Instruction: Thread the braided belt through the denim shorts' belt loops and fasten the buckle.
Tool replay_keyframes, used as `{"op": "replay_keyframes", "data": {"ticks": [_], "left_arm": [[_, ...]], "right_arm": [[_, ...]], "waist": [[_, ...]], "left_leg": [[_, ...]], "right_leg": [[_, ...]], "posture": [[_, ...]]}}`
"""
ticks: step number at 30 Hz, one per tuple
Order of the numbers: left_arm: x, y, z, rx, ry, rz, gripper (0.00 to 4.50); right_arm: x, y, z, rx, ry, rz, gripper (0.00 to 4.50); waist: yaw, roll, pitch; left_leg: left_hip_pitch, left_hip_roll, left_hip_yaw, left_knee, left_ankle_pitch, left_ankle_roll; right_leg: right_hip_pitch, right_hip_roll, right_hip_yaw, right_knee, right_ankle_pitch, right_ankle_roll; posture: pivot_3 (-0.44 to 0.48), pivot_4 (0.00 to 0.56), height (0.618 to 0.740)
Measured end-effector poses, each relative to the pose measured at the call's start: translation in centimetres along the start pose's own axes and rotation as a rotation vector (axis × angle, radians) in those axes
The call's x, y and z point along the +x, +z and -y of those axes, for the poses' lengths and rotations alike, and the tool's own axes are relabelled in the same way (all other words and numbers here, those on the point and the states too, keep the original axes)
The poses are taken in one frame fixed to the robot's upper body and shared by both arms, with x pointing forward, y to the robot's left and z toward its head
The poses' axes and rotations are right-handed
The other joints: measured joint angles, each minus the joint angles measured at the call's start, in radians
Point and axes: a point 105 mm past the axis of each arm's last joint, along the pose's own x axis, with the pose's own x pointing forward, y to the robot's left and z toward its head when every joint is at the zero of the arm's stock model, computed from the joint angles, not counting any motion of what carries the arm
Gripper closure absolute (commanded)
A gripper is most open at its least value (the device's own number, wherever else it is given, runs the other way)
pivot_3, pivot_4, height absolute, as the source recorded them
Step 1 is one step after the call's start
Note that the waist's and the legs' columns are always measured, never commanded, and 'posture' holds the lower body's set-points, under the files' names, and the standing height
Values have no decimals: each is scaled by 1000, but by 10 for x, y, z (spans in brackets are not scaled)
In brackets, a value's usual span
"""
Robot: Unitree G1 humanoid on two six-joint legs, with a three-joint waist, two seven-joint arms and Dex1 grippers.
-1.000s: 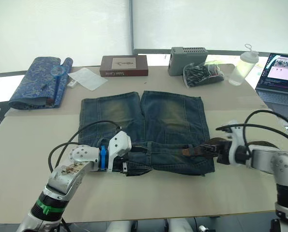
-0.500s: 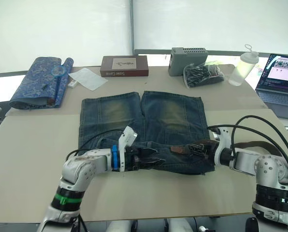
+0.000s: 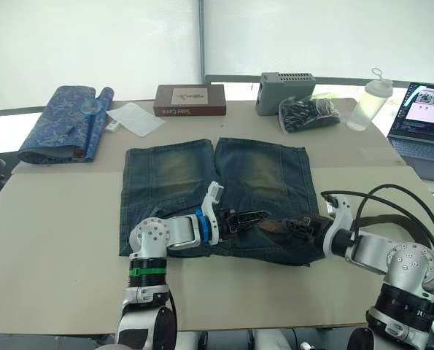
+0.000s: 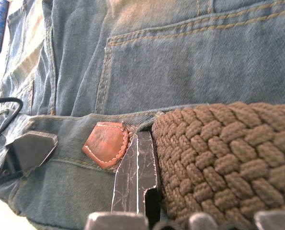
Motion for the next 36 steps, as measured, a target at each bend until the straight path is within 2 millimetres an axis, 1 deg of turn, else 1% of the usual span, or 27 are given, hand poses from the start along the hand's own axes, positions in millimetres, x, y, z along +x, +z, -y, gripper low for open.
{"op": "replay_keyframes", "data": {"ticks": [4, 6, 8, 10, 12, 13, 15, 16, 17, 19, 20, 22, 23, 24, 25, 26, 28, 29, 30, 31, 32, 34, 35, 36], "left_arm": [[-8, 2, -11, -82, 41, 17, 612], [-13, 3, -18, -128, 66, 34, 612], [-15, 3, -21, -136, 94, 35, 612], [-17, 3, -18, -119, 107, 11, 612], [-16, 3, -13, -83, 109, -30, 612], [-20, 2, -10, -44, 103, -67, 612], [-39, 5, 0, 59, 68, -127, 612], [-54, 14, 7, 121, 49, -113, 612], [-60, 19, 12, 155, 32, -101, 612], [-78, 37, 21, 217, -22, -46, 612], [-83, 44, 23, 234, -35, -18, 612], [-95, 72, 22, 289, -42, 83, 612], [-98, 86, 25, 318, -46, 134, 612], [-98, 99, 29, 351, -47, 176, 612], [-97, 117, 33, 421, -18, 235, 612], [-96, 130, 36, 478, 12, 275, 612], [-89, 149, 36, 629, 103, 321, 612], [-85, 153, 33, 684, 143, 327, 612], [-79, 153, 29, 740, 171, 312, 612], [-70, 147, 25, 771, 178, 269, 612], [-62, 140, 22, 766, 169, 225, 612], [-41, 118, 22, 612, 98, 110, 612], [-32, 106, 27, 447, 40, 34, 612], [-28, 100, 32, 348, 8, -16, 612]], "right_arm": [[2, -3, -2, 13, 7, -2, 4500], [4, -6, -3, 23, 12, -9, 4500], [4, -6, -3, 26, 11, -10, 4500], [3, -6, -2, 29, 8, -5, 4500], [3, -5, -1, 33, 6, 0, 4500], [4, -5, -2, 33, 11, 1, 4500], [5, -5, -5, 34, 20, 3, 4500], [5, -5, -4, 35, 19, 5, 4500], [5, -5, -4, 35, 17, 5, 4500], [6, -4, -4, 37, 12, 12, 4500], [7, -4, -5, 38, 16, 16, 4500], [8, -3, -5, 33, 12, 24, 4500], [9, -3, -5, 30, 9, 26, 4500], [9, -2, -4, 29, 5, 31, 4500], [10, -1, -4, 26, 1, 36, 4500], [11, 0, -5, 21, 4, 36, 4500], [12, 1, -5, 19, 6, 44, 4500], [12, 1, -6, 18, 10, 45, 4500], [13, 1, -6, 18, 13, 47, 4500], [14, 1, -5, 18, 14, 48, 4500], [14, 2, -6, 15, 15, 49, 4500], [15, 3, -7, 5, 20, 52, 4500], [16, 3, -8, 2, 22, 54, 4500], [17, 4, -9, -3, 25, 52, 4500]], "waist": [[-4, 1, -8], [-12, 0, -19], [-17, -1, -25], [-23, -1, -26], [-24, -1, -26], [-25, -1, -26], [-35, 0, -25], [-37, 0, -25], [-34, 0, -25], [-28, 1, -25], [-26, 1, -25], [-19, 1, -24], [-16, 0, -24], [-13, 0, -24], [-9, -1, -24], [-8, -1, -24], [-9, -1, -24], [-8, -1, -24], [-10, -1, -24], [-12, -1, -24], [-13, -1, -24], [-18, -2, -23], [-22, -2, -22], [-25, -3, -22]], "left_leg": [[2, 0, 0, -2, -1, -1], [6, 0, 1, -6, -1, -1], [8, 1, 1, -8, -2, -2], [9, 1, 1, -8, -2, -3], [7, 1, 1, -8, -1, -3], [7, 0, 1, -8, -1, -3], [4, 0, 1, -9, -1, -4], [5, 1, 1, -10, -1, -5], [5, 1, 1, -10, -1, -6], [5, 0, 1, -10, -1, -6], [5, 0, 1, -10, 0, -6], [5, -1, 1, -10, 0, -6], [5, -1, 1, -10, 0, -7], [5, -1, 0, -10, 0, -6], [5, -1, 0, -10, 0, -6], [5, -1, 0, -10, 0, -6], [5, -1, 1, -11, 0, -6], [5, -1, 1, -12, 0, -6], [5, -1, 1, -12, 0, -5], [3, -1, 1, -12, -1, -5], [2, -1, 1, -12, -1, -5], [-1, -1, 0, -12, -1, -4], [-3, -1, 0, -10, 0, -3], [-4, -1, 0, -8, 0, -3]], "right_leg": [[0, 1, 0, 0, 0, 0], [2, 1, 2, -1, 0, 0], [3, 2, 3, -1, -1, -1], [3, 2, 4, -1, -1, -2], [1, 3, 4, -1, -1, -2], [0, 3, 4, 0, -1, -2], [-4, 4, 6, 1, -1, -2], [-5, 4, 7, 1, -1, -2], [-5, 4, 6, 1, -1, -3], [-4, 4, 6, 0, -1, -3], [-4, 4, 5, -1, -1, -3], [-3, 3, 5, -1, -1, -3], [-3, 3, 4, -2, -1, -4], [-3, 3, 4, -2, -1, -4], [-3, 3, 4, -2, -1, -3], [-3, 3, 4, -3, -1, -3], [-3, 2, 5, -3, -1, -3], [-3, 2, 5, -3, -1, -3], [-4, 1, 5, -3, -1, -3], [-4, 1, 5, -3, -1, -3], [-5, 1, 5, -3, -1, -3], [-8, 2, 5, -2, 0, -3], [-10, 2, 4, 0, 0, -2], [-11, 2, 4, 1, -1, -2]], "posture": [[0, 150, 740], [0, 150, 740], [0, 150, 740], [0, 150, 740], [0, 150, 740], [0, 150, 740], [0, 150, 740], [0, 150, 740], [0, 150, 740], [0, 150, 740], [0, 150, 740], [0, 150, 740], [0, 150, 740], [0, 150, 740], [0, 150, 740], [0, 150, 740], [0, 150, 740], [0, 150, 740], [0, 150, 740], [0, 150, 740], [0, 150, 740], [0, 150, 740], [0, 150, 740], [0, 150, 740]]}}
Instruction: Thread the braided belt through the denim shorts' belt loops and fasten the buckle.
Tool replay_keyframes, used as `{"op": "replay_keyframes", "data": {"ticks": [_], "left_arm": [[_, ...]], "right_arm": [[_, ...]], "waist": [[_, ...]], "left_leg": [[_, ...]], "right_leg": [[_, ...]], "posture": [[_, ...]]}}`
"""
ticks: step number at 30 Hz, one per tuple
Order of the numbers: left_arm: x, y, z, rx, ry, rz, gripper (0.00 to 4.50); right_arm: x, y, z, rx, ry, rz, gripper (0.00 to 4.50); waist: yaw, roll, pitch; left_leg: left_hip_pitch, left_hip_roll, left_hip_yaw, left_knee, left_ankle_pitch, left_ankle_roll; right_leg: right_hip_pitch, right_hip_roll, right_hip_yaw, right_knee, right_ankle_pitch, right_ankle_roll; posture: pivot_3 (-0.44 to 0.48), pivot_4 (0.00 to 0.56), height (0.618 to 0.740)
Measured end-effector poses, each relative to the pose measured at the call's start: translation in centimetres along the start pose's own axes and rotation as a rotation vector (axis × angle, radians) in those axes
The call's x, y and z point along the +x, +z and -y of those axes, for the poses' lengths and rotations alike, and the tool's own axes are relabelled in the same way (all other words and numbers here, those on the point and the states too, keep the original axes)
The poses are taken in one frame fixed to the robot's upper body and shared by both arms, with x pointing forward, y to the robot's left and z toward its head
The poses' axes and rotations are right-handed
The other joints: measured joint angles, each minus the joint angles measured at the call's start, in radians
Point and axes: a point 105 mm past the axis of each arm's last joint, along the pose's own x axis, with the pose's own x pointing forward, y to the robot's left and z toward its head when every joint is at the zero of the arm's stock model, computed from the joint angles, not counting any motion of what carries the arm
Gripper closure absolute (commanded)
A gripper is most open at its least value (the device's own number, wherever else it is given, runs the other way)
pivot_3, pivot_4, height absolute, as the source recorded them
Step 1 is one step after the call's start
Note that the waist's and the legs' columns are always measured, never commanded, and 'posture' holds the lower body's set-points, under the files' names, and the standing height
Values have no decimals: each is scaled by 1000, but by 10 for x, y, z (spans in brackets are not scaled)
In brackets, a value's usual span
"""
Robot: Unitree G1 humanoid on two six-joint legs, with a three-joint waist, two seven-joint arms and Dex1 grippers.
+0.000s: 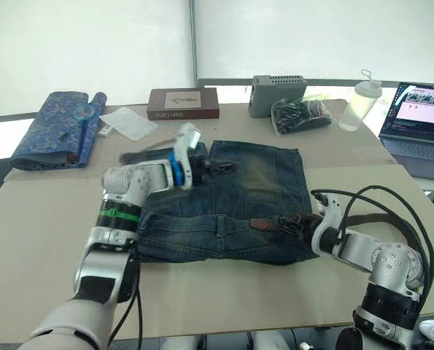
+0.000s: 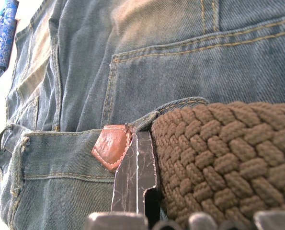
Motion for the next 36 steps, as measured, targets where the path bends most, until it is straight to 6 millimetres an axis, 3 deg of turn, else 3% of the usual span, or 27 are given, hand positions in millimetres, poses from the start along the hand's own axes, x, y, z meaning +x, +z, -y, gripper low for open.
{"op": "replay_keyframes", "data": {"ticks": [3, 5, 9, 17, 28, 36], "left_arm": [[10, -6, 24, -328, -123, -129, 612], [14, -13, 25, -407, -127, -172, 612], [26, -44, 9, -589, -56, -266, 612], [32, -88, -16, -705, 102, -354, 612], [36, -88, -25, -716, 180, -199, 612], [22, -83, -37, -712, 282, -126, 612]], "right_arm": [[1, 0, -1, 0, 4, -2, 4500], [1, 0, -1, 0, 4, -1, 4500], [1, -1, -1, 10, 7, 3, 4500], [4, -3, -1, 81, 17, 37, 4500], [-1, -5, 1, 122, 21, 44, 4500], [-3, -4, -2, 172, 49, 45, 4500]], "waist": [[-7, 0, 0], [-10, 0, 0], [-7, -1, 0], [-6, -1, 0], [-1, -1, 0], [-4, -1, 0]], "left_leg": [[2, 0, 0, 0, 0, 0], [3, 0, 0, 0, 0, 0], [1, 0, 0, 0, 0, -1], [1, 0, 1, -1, 0, -2], [2, 0, 1, -1, 1, -3], [2, 0, 1, -1, 0, -4]], "right_leg": [[1, 1, 0, 1, 0, 0], [1, 1, 0, 2, 0, 0], [-1, -1, 1, 2, 0, 0], [-3, -1, 3, 4, 0, 0], [-3, -2, 3, 8, 0, 0], [-4, -1, 4, 9, 0, 0]], "posture": [[0, 150, 740], [0, 150, 740], [0, 150, 740], [0, 150, 740], [0, 150, 740], [0, 150, 740]]}}
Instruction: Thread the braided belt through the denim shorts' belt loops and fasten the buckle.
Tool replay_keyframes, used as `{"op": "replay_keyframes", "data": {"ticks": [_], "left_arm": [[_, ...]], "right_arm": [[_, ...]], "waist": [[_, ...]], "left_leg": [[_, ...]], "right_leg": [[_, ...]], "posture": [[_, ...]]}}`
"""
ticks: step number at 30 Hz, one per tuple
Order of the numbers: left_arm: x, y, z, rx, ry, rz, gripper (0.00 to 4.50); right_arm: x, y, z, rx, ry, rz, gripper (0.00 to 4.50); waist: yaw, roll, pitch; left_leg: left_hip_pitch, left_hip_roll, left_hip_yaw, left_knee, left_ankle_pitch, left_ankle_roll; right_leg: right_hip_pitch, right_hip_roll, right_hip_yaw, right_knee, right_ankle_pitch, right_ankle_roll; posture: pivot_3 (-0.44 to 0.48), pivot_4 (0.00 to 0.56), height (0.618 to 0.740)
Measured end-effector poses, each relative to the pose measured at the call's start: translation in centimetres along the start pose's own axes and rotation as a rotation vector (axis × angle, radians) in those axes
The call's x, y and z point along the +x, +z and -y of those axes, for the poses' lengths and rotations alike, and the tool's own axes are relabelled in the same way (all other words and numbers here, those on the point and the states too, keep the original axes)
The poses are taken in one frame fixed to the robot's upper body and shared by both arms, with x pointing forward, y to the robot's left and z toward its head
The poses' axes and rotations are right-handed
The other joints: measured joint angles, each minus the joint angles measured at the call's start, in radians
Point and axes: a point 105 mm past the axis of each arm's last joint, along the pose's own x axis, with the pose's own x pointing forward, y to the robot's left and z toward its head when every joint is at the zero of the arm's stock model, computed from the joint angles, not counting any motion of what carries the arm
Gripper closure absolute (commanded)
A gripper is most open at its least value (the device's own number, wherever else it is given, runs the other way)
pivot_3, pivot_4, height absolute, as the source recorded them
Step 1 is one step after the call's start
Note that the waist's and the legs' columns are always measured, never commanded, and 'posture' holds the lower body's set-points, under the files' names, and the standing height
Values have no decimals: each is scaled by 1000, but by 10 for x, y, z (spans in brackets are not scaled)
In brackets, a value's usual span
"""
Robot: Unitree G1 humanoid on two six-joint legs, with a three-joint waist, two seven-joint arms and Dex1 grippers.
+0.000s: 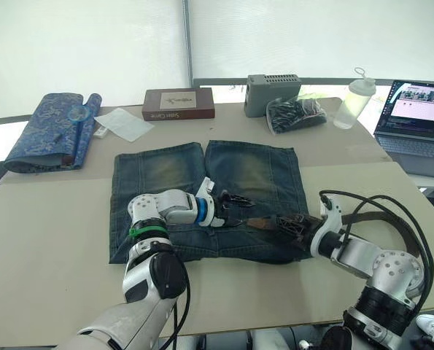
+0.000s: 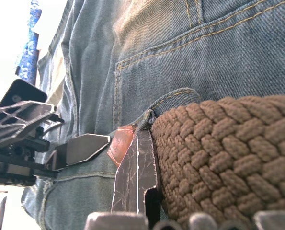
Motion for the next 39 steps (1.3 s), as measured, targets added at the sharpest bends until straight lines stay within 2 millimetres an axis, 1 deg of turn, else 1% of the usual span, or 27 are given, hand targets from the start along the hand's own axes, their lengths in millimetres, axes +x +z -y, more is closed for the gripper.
{"op": "replay_keyframes", "data": {"ticks": [9, 11, 15, 22, 29, 32, 34, 36, 39], "left_arm": [[-1, -2, 4, -15, -16, -13, 612], [4, -8, 10, -31, -70, -55, 612], [9, -16, 16, -42, -119, -110, 612], [12, -20, 15, -28, -102, -130, 612], [11, -19, 13, -28, -77, -127, 612], [10, -14, 11, -39, -56, -84, 612], [7, -4, 10, -70, -50, -15, 612], [2, 7, 12, -99, -63, 53, 612], [-2, 14, 19, -121, -105, 100, 612]], "right_arm": [[3, 1, -2, 60, 20, 26, 4500], [3, 2, -3, 65, 27, 31, 4500], [3, 1, -4, 68, 35, 30, 4500], [2, -2, -4, 95, 49, 39, 4500], [1, 6, -8, 132, 81, 77, 4500], [1, 6, -10, 148, 89, 85, 4500], [0, 5, -11, 146, 97, 83, 4500], [0, 3, -11, 149, 101, 79, 4500], [-2, 3, -12, 150, 109, 79, 4500]], "waist": [[2, 0, 0], [3, 0, 0], [3, 0, 0], [3, 0, 0], [3, 0, 0], [2, 0, 0], [3, 0, 0], [3, 0, 0], [3, 0, 0]], "left_leg": [[-1, 0, 0, 0, 0, -1], [-1, -1, 0, 0, 0, -1], [-1, -1, 0, 0, 1, -1], [-1, -1, 0, 0, 1, -1], [-1, -1, 0, 0, 1, -1], [-1, -1, 0, 0, 1, -1], [-1, 0, 0, 0, 1, -1], [-1, 0, 0, 0, 0, -1], [-1, 0, 0, 0, 0, -1]], "right_leg": [[-1, 0, 0, 0, 0, 0], [-1, 0, 0, 0, 0, 0], [-1, 0, 0, 0, 0, 0], [-1, 0, 0, 0, 0, 0], [-1, 0, 0, 0, 0, 0], [-1, 0, 0, 0, 0, 0], [-1, 0, 0, 0, 0, 0], [-1, 0, 0, 0, 0, 0], [-1, 0, 0, 0, 0, 0]], "posture": [[0, 150, 740], [0, 150, 740], [0, 150, 740], [0, 150, 740], [0, 150, 740], [0, 150, 740], [0, 150, 740], [0, 150, 740], [0, 150, 740]]}}
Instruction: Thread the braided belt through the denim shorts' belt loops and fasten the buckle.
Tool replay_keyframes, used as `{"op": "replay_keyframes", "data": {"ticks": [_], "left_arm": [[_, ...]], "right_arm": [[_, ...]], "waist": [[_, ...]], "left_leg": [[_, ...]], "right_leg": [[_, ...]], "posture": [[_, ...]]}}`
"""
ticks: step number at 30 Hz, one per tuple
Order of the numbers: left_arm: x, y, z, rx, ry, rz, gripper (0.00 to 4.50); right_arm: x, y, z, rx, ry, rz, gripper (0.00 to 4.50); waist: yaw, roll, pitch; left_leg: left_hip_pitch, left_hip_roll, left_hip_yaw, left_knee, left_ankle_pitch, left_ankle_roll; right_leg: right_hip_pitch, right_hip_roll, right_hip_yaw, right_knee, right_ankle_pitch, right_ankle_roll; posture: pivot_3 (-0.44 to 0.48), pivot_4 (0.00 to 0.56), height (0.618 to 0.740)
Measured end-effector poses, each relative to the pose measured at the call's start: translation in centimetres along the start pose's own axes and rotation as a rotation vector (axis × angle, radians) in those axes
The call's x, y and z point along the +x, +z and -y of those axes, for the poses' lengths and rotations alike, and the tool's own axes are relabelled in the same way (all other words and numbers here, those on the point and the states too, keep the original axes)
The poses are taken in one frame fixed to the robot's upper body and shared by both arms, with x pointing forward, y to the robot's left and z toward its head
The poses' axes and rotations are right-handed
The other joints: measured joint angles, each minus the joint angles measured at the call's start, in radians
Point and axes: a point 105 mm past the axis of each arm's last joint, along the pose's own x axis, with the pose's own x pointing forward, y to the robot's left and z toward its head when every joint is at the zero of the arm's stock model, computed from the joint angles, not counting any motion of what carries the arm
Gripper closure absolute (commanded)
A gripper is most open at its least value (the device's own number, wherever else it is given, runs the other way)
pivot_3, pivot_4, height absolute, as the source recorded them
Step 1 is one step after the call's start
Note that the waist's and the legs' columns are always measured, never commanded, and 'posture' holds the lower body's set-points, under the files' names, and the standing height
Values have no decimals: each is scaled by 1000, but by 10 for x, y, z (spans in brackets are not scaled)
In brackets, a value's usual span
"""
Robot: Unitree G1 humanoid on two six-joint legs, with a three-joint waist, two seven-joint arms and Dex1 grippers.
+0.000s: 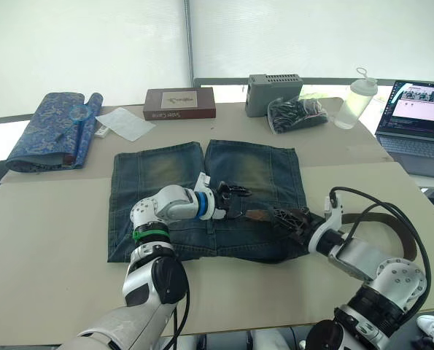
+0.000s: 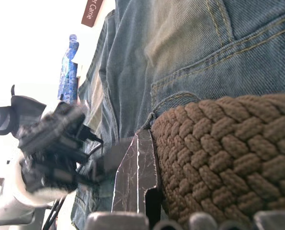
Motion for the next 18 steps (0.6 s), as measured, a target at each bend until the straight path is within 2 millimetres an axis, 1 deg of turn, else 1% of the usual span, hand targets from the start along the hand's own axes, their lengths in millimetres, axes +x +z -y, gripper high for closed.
{"op": "replay_keyframes", "data": {"ticks": [3, 6, 8, 11, 15, 18], "left_arm": [[-3, 1, 12, -2, -68, 8, 612], [-1, -9, 16, 9, -109, -50, 612], [3, -18, 11, 16, -88, -100, 612], [8, -27, 1, 18, -49, -134, 612], [10, -31, 3, 31, -53, -152, 612], [10, -34, 1, 26, -58, -165, 612]], "right_arm": [[-2, -1, 1, -4, -3, -4, 4500], [-2, -1, -1, -12, 0, -11, 4500], [-1, -2, -2, -17, 1, -20, 4500], [-1, -2, -5, -23, 16, -22, 4500], [-2, -1, -6, -29, 18, -20, 4500], [-4, 0, -4, -26, 10, -21, 4500]], "waist": [[0, 0, 0], [0, 0, 0], [0, 0, 0], [-1, 0, 0], [0, 0, 0], [0, 0, 0]], "left_leg": [[0, 0, 0, 0, 0, 0], [0, 0, 0, 0, 0, 0], [0, 0, 0, 0, 0, 0], [0, 0, 0, 0, 0, 0], [0, 0, 0, 0, 0, 0], [0, 0, 0, 0, 0, 0]], "right_leg": [[0, 0, 0, 0, 0, 0], [0, 0, 0, 0, 0, 0], [0, 0, 0, 0, 0, 0], [0, 1, 0, 0, 0, 0], [0, 0, 0, 0, 0, 0], [0, 0, 0, 0, 0, 0]], "posture": [[0, 150, 740], [0, 150, 740], [0, 150, 740], [0, 150, 740], [0, 150, 740], [0, 150, 740]]}}
